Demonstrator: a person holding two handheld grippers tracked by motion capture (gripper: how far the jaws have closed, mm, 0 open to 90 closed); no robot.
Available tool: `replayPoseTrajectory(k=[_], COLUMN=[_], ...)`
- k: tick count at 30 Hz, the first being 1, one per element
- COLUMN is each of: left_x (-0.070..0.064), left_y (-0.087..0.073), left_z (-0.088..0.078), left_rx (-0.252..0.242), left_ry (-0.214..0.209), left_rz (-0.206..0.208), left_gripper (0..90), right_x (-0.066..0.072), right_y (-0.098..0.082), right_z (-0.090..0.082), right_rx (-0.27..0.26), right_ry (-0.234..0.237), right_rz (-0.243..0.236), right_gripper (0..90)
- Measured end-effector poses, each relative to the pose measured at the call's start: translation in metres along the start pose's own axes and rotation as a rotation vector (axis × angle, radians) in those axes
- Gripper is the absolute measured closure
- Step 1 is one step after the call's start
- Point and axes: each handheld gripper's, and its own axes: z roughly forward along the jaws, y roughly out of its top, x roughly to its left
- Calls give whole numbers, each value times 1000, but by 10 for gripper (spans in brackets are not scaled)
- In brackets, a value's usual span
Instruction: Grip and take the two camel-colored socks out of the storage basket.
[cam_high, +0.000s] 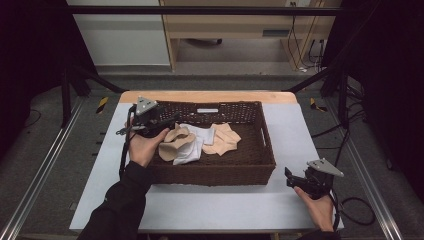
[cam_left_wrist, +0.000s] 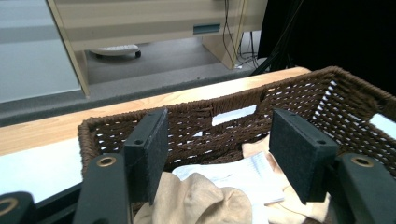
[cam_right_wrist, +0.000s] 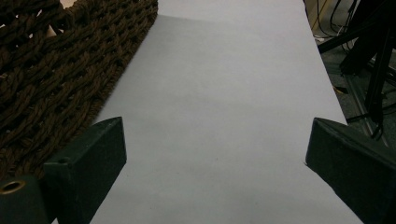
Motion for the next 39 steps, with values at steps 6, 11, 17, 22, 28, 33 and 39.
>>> replayPoseTrajectory(k=[6, 11, 17, 22, 28, 33, 39], left_x=[0, 0, 4, 6, 10, 12, 14], left_y=[-5, -10, -14, -20, -26, -34, -38], left_z=[23, 39, 51, 61, 70, 73, 73], left_rx=[45, 71, 101, 144, 183, 198, 211], left_ry=[14, 23, 53, 73, 82, 89, 86], left_rz=[-4, 12, 9, 17, 22, 23, 15], left_gripper=[377, 383, 384, 395, 424, 435, 456], right_x=[0, 0, 0, 0, 0, 0, 0], right_y=[0, 0, 0, 0, 0, 0, 0], right_z=[0, 0, 0, 1, 1, 1, 1], right_rx=[0, 3, 1, 6, 7, 7, 9], right_ry=[2, 3, 3, 4, 5, 4, 3], right_rz=[-1, 4, 5, 5, 7, 8, 7], right_gripper=[54, 54, 54, 54, 54, 54, 54])
